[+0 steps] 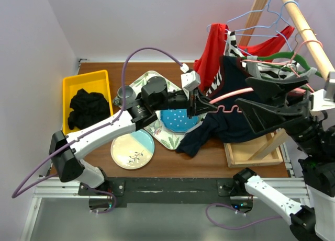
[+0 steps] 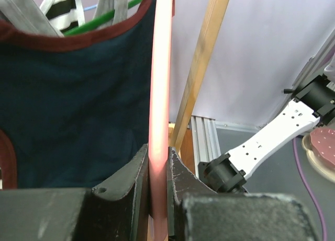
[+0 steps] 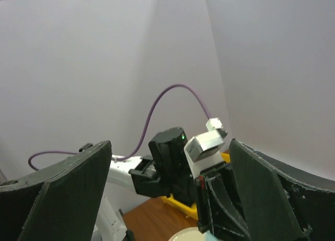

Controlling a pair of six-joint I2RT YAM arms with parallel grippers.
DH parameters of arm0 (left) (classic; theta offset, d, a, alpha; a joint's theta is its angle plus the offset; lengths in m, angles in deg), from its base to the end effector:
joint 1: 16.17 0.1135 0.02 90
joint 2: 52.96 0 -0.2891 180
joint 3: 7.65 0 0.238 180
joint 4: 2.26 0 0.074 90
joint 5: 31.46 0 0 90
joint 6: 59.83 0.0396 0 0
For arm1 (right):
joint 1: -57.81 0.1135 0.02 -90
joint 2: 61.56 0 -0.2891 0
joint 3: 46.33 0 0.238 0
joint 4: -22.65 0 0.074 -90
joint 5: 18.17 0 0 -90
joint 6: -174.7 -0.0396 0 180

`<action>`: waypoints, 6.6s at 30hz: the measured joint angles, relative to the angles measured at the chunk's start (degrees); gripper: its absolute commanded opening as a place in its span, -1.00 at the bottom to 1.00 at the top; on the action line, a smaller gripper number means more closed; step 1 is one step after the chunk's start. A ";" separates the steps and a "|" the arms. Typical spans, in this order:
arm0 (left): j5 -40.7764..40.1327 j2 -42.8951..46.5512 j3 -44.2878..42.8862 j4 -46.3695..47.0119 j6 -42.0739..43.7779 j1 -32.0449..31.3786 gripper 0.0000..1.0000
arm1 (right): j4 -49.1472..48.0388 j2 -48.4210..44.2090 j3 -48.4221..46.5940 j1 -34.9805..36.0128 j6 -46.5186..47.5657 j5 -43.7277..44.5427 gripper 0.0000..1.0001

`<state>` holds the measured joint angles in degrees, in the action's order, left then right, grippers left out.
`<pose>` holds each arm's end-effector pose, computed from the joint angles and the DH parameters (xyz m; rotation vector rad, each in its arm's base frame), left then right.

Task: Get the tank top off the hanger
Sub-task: Place the hanger at the clothesline, then pick up the hanger from the clothesline.

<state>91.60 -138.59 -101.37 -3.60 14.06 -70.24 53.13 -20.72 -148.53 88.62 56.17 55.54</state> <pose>0.1820 -0.2880 0.4479 0.9970 1.3017 -1.3837 0.0042 0.0154 0.5689 -0.2946 1.0765 1.0791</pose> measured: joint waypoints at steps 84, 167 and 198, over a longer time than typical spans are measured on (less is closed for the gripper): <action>10.43 -42.10 -51.01 1.90 2.99 11.30 0.41 | 4.33 -4.24 -0.90 0.02 3.19 -9.88 0.93; 2.03 -9.92 -16.22 -4.57 17.81 0.83 0.16 | 1.81 -6.03 4.33 0.02 1.11 -7.17 0.94; -5.46 -19.39 -28.81 -3.54 12.57 -0.83 -1.00 | 1.64 -6.10 4.70 0.02 1.11 -7.15 0.94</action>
<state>86.14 -157.97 -130.17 -7.14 26.62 -71.07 54.77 -26.82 -143.83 88.64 57.28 48.39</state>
